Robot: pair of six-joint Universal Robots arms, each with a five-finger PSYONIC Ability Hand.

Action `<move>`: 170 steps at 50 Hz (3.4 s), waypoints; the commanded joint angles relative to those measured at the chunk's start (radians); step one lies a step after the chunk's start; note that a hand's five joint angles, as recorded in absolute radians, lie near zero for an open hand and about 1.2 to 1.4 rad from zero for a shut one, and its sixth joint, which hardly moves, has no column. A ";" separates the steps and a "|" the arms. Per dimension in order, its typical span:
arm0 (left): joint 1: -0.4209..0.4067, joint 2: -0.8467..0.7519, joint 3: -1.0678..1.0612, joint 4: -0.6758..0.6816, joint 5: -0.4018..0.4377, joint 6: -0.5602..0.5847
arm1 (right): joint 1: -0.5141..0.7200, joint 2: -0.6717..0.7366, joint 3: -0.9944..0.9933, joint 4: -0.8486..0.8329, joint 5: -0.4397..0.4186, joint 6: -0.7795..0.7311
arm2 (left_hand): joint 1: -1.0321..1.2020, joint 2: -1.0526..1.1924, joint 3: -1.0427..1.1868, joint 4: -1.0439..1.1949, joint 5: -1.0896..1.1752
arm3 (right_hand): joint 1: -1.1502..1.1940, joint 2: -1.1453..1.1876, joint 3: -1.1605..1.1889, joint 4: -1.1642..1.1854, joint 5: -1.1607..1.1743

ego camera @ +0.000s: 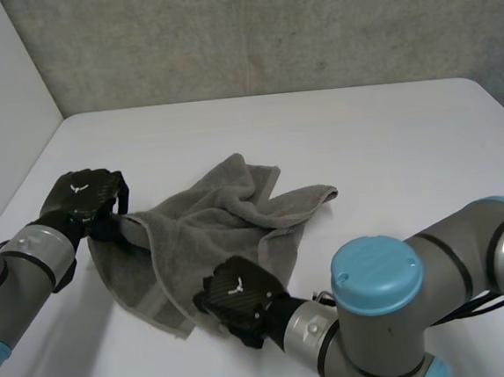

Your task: Fold the towel.

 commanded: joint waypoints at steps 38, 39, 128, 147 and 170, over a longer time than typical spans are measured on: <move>-0.213 -0.064 -0.101 0.045 -0.034 0.012 | -0.667 -0.463 0.318 -0.059 0.137 0.167 | -0.932 -0.935 -0.935 -0.935 -0.946 | 0.097 0.102 0.073 0.059 0.080; -0.211 -0.057 -0.122 0.045 -0.048 0.014 | -0.667 -0.463 0.318 -0.059 0.137 0.167 | -0.932 -0.935 -0.935 -0.935 -0.946 | 0.097 0.102 0.073 0.059 0.080; -0.184 -0.172 0.693 -0.591 -0.143 0.227 | -0.565 -0.265 -0.603 0.866 0.164 -0.269 | 0.225 0.221 0.221 0.221 0.211 | 0.097 0.102 0.073 0.059 0.080; -0.176 -0.216 1.063 0.004 -0.202 -0.041 | -0.494 -0.143 -0.918 0.131 0.233 0.102 | 0.225 0.221 0.221 0.221 0.211 | 0.097 0.102 0.073 0.059 0.080; -0.139 -0.175 0.242 0.070 -0.109 -0.069 | -0.548 -0.405 -0.243 0.208 0.053 0.089 | -0.617 -0.621 -0.621 -0.621 -0.632 | 0.097 0.102 0.073 0.059 0.080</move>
